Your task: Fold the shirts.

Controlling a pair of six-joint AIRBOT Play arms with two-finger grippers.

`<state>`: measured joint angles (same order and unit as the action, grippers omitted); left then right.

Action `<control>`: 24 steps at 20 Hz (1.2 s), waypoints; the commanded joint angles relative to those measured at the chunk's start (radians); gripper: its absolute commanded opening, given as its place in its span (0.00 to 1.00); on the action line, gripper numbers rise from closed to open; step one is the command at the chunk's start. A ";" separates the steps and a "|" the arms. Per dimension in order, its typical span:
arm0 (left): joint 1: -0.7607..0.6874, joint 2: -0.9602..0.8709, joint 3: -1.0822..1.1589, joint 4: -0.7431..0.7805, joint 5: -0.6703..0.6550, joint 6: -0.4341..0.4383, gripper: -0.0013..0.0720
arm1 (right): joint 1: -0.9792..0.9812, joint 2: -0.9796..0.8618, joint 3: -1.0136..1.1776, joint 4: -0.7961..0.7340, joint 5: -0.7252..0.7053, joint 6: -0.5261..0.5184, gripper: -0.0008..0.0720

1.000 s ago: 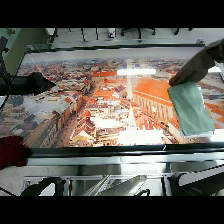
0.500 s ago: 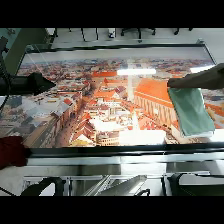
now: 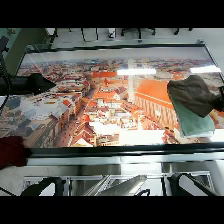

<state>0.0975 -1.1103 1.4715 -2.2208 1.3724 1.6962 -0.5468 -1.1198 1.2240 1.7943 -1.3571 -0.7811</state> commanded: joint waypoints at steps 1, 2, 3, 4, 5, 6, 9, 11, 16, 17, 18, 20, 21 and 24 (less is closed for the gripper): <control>0.001 0.000 0.000 0.001 0.000 0.009 0.03 | 0.005 0.054 -0.149 -0.047 0.092 0.101 0.13; 0.001 0.000 0.000 0.001 0.000 0.009 0.03 | 0.005 0.045 -0.150 -0.044 0.080 0.097 0.55; 0.001 0.000 0.000 0.001 0.000 0.009 0.03 | 0.005 0.042 -0.150 -0.039 0.068 0.071 0.99; 0.001 0.000 0.000 0.001 0.000 0.010 0.03 | 0.005 0.043 -0.145 -0.037 0.058 0.039 0.97; 0.001 0.000 0.000 0.001 0.000 0.010 0.03 | 0.005 0.045 -0.135 -0.037 0.045 0.024 0.97; 0.001 0.000 0.000 0.001 0.000 0.010 0.03 | 0.005 0.052 -0.122 -0.036 0.044 0.019 0.97; 0.001 0.000 0.000 0.000 0.000 0.010 0.03 | 0.006 0.088 -0.070 -0.019 0.061 0.018 0.97; 0.001 0.000 0.000 0.000 -0.001 0.010 0.03 | 0.006 0.112 -0.040 0.021 0.100 0.005 0.97; -0.011 0.003 0.000 -0.005 -0.004 0.010 0.03 | 0.058 0.138 -0.035 0.299 0.219 -0.342 0.16; -0.027 0.004 0.000 -0.003 -0.004 0.010 0.03 | 0.100 0.138 -0.037 0.293 0.215 -0.383 0.05; -0.050 0.005 -0.001 0.000 -0.002 0.009 0.03 | 0.145 0.138 -0.042 0.293 0.214 -0.426 0.04; -0.130 0.032 -0.046 0.004 -0.023 0.003 0.03 | 0.250 0.142 -0.068 0.294 0.206 -0.508 0.04; -0.183 0.066 -0.108 0.004 -0.056 -0.005 0.03 | 0.323 0.148 -0.095 0.293 0.206 -0.557 0.04; -0.338 0.185 -0.363 0.004 -0.191 -0.048 0.03 | 0.586 0.192 -0.246 0.293 0.227 -0.668 0.04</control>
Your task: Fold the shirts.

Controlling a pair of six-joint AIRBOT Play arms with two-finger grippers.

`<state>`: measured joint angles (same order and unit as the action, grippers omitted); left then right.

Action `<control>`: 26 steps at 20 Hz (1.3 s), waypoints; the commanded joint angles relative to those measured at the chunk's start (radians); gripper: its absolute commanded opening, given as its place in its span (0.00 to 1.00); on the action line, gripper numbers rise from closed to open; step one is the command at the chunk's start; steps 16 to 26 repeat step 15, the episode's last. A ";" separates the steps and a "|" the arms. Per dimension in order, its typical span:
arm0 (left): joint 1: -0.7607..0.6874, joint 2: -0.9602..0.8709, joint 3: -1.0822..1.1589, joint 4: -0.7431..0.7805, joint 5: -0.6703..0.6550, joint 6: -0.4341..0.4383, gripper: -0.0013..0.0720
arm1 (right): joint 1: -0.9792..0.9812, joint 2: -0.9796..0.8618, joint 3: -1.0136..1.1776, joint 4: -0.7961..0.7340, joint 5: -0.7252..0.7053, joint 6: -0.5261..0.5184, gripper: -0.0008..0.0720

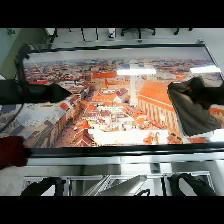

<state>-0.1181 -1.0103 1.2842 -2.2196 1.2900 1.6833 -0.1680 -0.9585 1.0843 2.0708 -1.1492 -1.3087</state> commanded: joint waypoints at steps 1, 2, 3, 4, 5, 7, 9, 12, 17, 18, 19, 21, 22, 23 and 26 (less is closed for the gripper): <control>-0.175 0.123 -0.264 0.003 -0.148 -0.049 0.03 | 0.305 0.057 -0.182 0.011 0.060 -0.147 0.04; -0.216 0.155 -0.340 0.003 -0.179 -0.055 0.03 | 0.385 0.076 -0.251 0.000 0.117 -0.147 0.04; -0.246 0.176 -0.394 0.002 -0.200 -0.069 0.03 | 0.447 0.086 -0.313 -0.009 0.184 -0.138 0.04; -0.272 0.192 -0.438 0.002 -0.218 -0.088 0.03 | 0.479 0.085 -0.353 -0.005 0.231 -0.135 0.04; -0.289 0.203 -0.465 0.002 -0.229 -0.094 0.03 | 0.501 0.082 -0.378 -0.005 0.258 -0.135 0.04; -0.297 0.226 -0.497 0.000 -0.247 -0.097 0.03 | 0.521 0.080 -0.387 -0.005 0.253 -0.135 0.04; -0.287 0.240 -0.502 0.002 -0.248 -0.099 0.03 | 0.521 0.080 -0.387 0.002 0.175 -0.135 0.04; -0.261 0.267 -0.502 0.002 -0.250 -0.099 0.03 | 0.521 0.080 -0.387 0.002 0.127 -0.135 0.04; -0.235 0.291 -0.502 0.001 -0.248 -0.099 0.03 | 0.521 0.080 -0.387 0.002 0.128 -0.135 0.04; -0.235 0.291 -0.502 0.001 -0.248 -0.099 0.03 | 0.521 0.080 -0.387 0.002 0.128 -0.135 0.04; -0.235 0.291 -0.502 0.001 -0.248 -0.099 0.03 | 0.521 0.080 -0.387 0.002 0.128 -0.135 0.04; -0.235 0.291 -0.502 0.001 -0.248 -0.099 0.03 | 0.521 0.080 -0.387 0.002 0.128 -0.135 0.04; -0.235 0.291 -0.502 0.001 -0.248 -0.099 0.03 | 0.521 0.080 -0.387 0.002 0.128 -0.135 0.04; -0.235 0.291 -0.502 0.001 -0.248 -0.099 0.03 | 0.521 0.080 -0.387 0.002 0.128 -0.135 0.04; -0.235 0.291 -0.502 0.001 -0.248 -0.099 0.03 | 0.521 0.080 -0.387 0.002 0.128 -0.135 0.04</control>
